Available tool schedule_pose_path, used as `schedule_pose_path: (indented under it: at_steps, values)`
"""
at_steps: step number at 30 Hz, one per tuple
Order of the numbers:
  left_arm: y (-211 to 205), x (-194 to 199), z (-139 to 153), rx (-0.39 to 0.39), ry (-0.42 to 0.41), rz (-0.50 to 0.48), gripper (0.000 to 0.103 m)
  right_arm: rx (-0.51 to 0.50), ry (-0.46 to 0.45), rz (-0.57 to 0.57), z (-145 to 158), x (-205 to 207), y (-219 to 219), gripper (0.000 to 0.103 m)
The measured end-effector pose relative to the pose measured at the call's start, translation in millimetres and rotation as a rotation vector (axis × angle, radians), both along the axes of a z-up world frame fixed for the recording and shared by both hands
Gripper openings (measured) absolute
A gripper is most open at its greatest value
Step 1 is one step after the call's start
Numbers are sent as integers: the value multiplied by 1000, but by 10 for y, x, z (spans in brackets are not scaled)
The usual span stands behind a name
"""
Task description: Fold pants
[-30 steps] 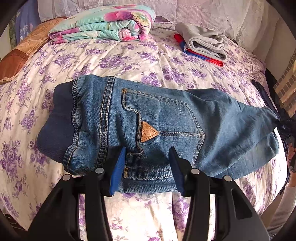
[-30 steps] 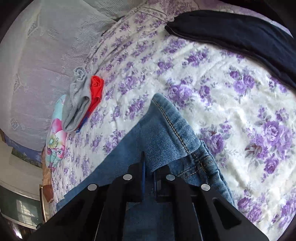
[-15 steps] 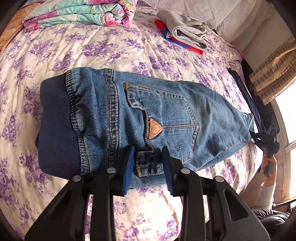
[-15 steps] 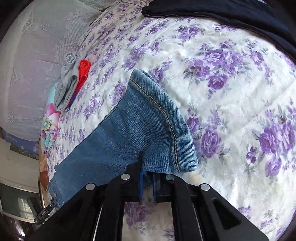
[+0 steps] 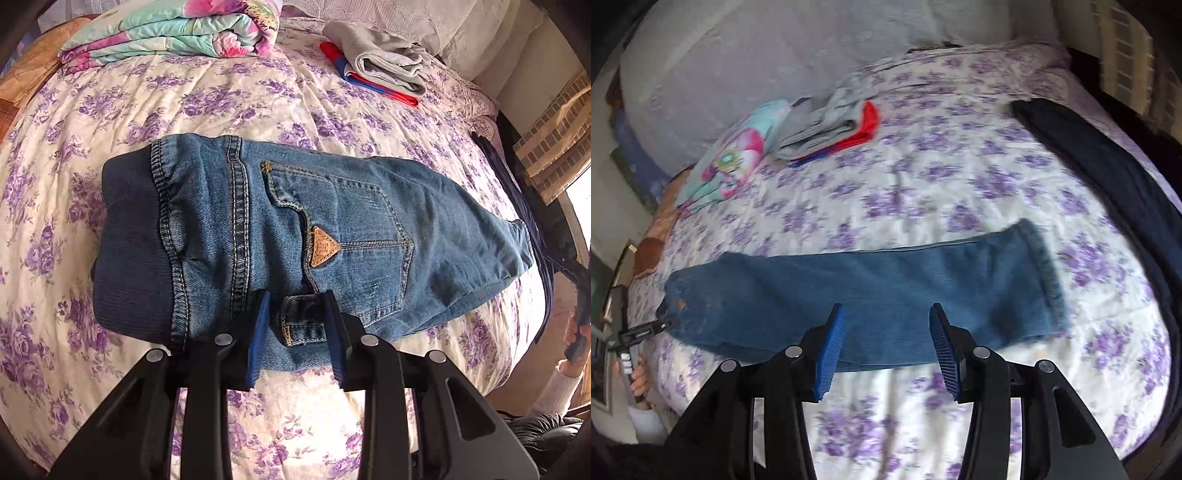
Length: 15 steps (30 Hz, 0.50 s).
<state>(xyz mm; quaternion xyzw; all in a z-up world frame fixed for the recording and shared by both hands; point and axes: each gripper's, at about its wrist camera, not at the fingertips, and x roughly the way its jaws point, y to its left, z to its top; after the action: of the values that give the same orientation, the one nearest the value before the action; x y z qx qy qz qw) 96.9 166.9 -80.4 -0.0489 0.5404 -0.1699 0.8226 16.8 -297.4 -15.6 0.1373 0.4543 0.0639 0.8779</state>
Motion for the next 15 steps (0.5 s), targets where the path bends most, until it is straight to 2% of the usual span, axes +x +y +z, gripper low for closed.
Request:
schedule_pose_path:
  at_steps: [3, 6, 10, 14, 15]
  values:
    - [-47, -28, 1, 37, -13, 7, 29, 12, 34, 302, -122, 265, 964, 48]
    - [-7, 4, -4, 17, 1, 8, 29, -98, 81, 511, -326, 378, 1796, 45]
    - [4, 34, -2, 6, 15, -3, 29, -331, 47, 638, -429, 392, 2311, 45]
    - [-28, 19, 61, 18, 14, -7, 29, -439, 69, 697, -554, 438, 2468, 45]
    - [-33, -8, 96, 30, 4, -9, 29, -479, 58, 703, -590, 447, 2499, 37]
